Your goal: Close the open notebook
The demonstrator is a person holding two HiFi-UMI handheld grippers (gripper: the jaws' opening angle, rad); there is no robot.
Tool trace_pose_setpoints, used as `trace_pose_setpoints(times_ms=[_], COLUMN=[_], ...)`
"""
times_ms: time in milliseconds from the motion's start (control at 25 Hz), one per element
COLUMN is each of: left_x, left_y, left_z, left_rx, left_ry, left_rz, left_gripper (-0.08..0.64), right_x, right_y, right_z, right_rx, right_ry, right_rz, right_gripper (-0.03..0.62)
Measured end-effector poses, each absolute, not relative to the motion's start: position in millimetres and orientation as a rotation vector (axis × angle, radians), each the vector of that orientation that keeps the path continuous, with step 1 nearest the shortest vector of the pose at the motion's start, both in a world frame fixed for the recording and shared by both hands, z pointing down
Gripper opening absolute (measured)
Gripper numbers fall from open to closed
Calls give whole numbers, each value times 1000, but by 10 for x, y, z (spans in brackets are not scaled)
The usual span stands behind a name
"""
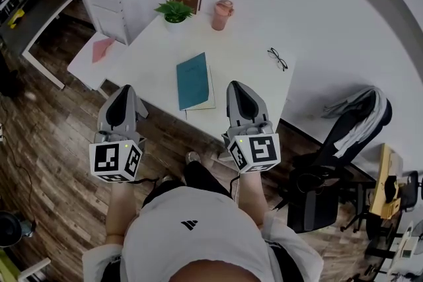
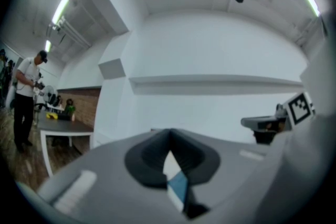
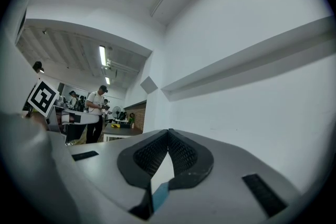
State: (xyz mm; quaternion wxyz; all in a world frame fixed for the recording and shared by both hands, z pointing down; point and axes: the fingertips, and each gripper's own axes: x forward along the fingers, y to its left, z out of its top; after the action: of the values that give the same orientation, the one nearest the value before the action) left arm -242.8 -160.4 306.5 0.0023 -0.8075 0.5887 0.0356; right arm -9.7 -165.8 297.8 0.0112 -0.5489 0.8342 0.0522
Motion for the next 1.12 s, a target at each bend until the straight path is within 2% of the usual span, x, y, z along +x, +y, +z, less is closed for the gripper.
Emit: trace_pose_setpoints(times_ms=[1120], left_x=[-2649], left_y=[-1597], left_z=[3105], left_rx=[-2506], left_ry=[1847], left_rz=[100], left_gripper=[9], right_x=[-315], right_y=[-1649], right_z=[2933], right_rx=[-1736], right_ry=[2589], right_rz=[186], right_gripper=[-3])
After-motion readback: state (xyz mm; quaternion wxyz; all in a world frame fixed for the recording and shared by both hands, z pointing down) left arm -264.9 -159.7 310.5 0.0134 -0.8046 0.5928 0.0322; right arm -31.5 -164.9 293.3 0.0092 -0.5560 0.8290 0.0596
